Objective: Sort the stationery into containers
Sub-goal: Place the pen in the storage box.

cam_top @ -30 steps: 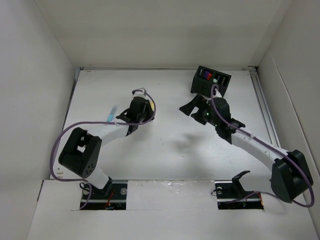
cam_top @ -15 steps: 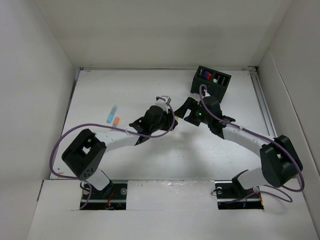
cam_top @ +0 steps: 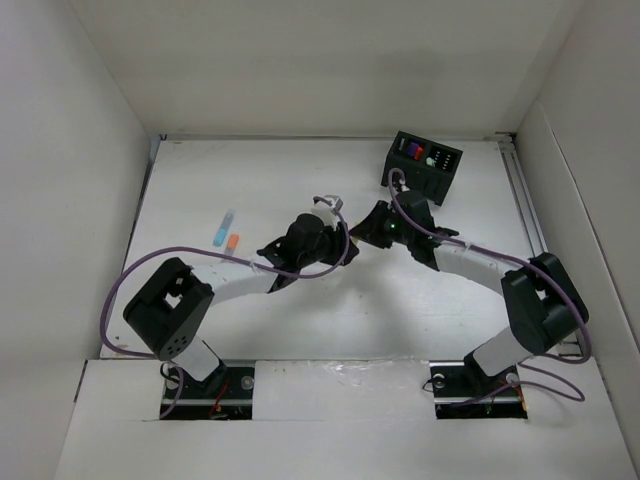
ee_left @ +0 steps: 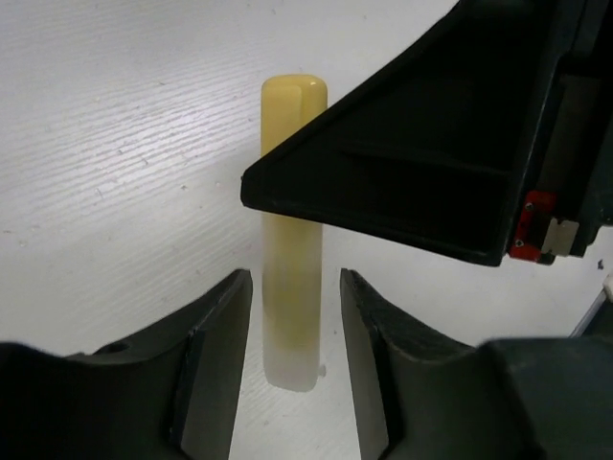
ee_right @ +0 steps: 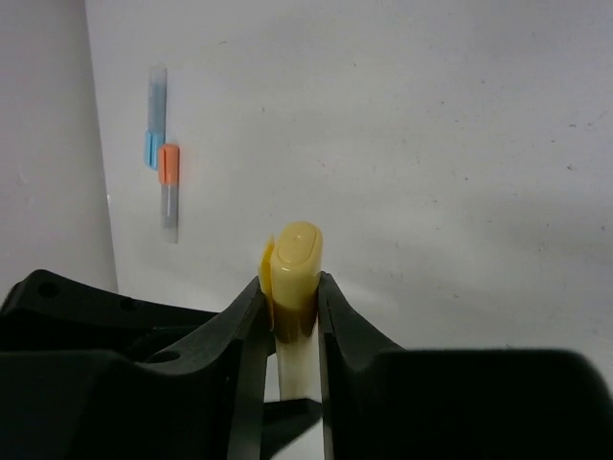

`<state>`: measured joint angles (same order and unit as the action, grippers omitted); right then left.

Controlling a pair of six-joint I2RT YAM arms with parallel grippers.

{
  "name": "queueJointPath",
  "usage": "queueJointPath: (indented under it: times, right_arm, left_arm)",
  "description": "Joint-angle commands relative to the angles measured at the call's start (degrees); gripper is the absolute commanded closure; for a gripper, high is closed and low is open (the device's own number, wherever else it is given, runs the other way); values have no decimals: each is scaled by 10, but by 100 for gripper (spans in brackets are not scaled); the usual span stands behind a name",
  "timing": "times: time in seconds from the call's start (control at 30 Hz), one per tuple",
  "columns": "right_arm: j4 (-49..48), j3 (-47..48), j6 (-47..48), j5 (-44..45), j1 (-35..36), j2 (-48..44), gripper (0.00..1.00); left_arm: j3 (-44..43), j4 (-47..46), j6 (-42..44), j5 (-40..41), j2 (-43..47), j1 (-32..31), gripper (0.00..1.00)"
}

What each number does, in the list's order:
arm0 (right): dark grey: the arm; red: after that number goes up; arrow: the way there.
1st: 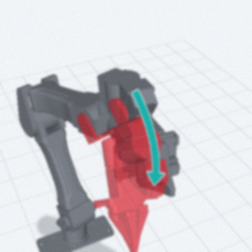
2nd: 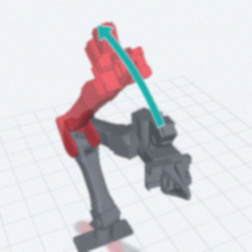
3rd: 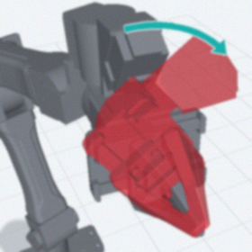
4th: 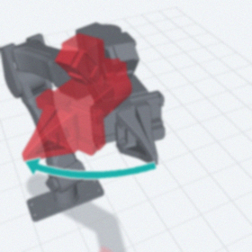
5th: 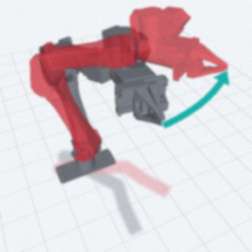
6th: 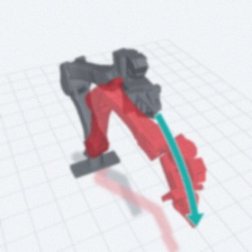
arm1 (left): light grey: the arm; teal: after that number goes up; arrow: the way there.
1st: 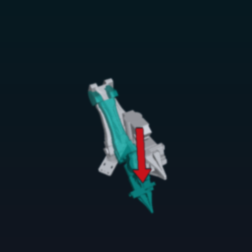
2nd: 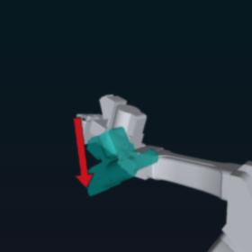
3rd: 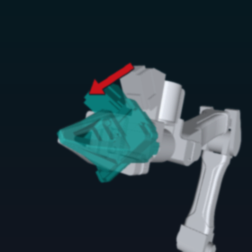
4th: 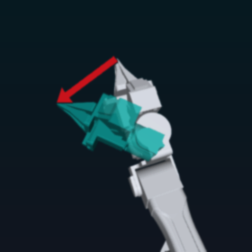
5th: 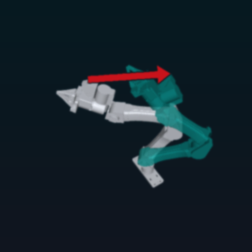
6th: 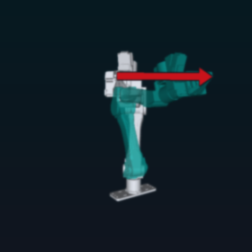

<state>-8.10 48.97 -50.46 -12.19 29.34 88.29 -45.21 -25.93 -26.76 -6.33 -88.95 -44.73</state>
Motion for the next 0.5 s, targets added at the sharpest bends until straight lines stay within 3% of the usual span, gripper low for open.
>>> queueJointPath:
  times: [0.0, 0.17, 0.27, 0.47]
  right_arm:
    - [-38, 29, -7, 13, 4, -9, 97]
    - [-39, 24, -18, 57, -2, -39, 100]
    - [-30, 50, -18, 69, -38, -47, 100]
    - [17, 131, -7, 179, -132, -58, 100]
  left_arm:
    - [3, -49, 16, -27, 21, -4, 59]
    - [10, -49, 16, -21, 75, -4, 31]
    - [23, -49, 23, -21, 120, -4, 27]
    - [85, -54, 23, 13, 223, -4, 19]
